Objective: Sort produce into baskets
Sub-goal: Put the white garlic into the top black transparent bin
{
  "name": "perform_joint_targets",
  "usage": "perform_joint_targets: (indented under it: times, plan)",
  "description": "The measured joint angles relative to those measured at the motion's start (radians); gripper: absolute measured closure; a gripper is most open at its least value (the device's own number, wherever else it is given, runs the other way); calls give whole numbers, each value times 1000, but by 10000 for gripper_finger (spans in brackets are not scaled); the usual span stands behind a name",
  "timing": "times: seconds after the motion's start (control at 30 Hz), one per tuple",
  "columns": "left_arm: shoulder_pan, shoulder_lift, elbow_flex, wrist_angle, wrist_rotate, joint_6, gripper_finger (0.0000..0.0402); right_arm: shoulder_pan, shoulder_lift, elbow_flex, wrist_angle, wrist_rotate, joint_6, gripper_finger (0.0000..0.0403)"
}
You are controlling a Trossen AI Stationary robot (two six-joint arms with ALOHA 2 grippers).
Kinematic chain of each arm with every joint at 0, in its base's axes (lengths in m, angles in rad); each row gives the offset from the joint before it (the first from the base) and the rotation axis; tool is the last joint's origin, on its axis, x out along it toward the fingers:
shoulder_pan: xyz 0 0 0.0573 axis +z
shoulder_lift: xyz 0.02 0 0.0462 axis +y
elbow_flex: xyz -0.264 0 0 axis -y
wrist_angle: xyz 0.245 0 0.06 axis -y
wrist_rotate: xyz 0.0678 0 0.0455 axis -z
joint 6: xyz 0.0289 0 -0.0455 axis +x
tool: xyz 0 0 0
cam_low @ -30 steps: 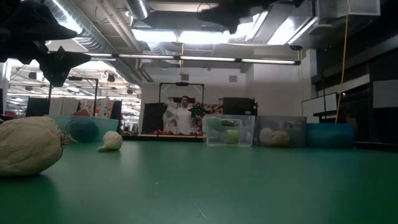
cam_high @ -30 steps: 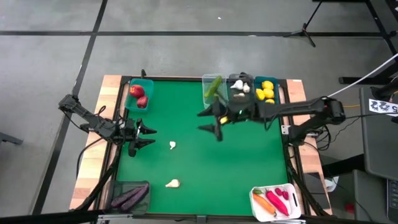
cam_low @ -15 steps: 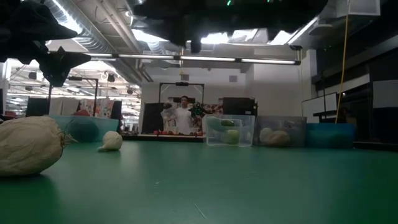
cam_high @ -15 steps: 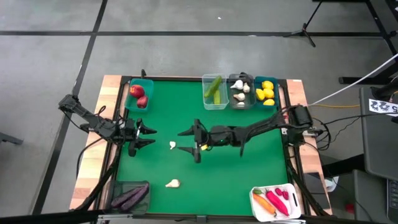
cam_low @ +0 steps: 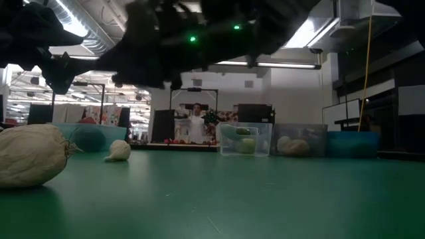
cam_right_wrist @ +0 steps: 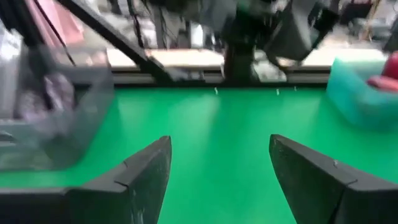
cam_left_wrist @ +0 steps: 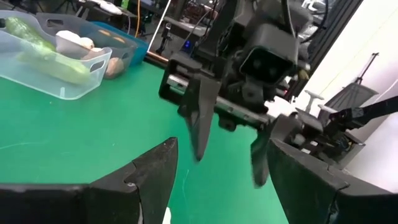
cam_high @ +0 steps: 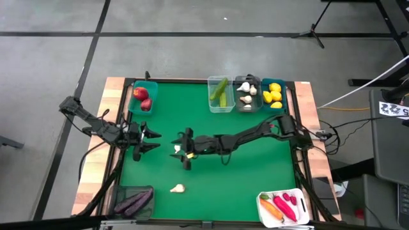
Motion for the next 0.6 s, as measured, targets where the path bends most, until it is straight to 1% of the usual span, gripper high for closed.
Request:
perform_joint_targets:
  times: [0.1,0.2,0.37,0.6]
  plan:
    - [0,10,0,0,0,-2,161,-6,39,68,-90,18,0,134]
    - [0,16,0,0,0,-2,161,-6,73,82,-122,37,-1,134]
    - [0,17,0,0,0,-3,161,-6,109,81,-124,100,-1,134]
    - [0,23,0,0,0,-3,161,-8,171,81,-55,107,6,134]
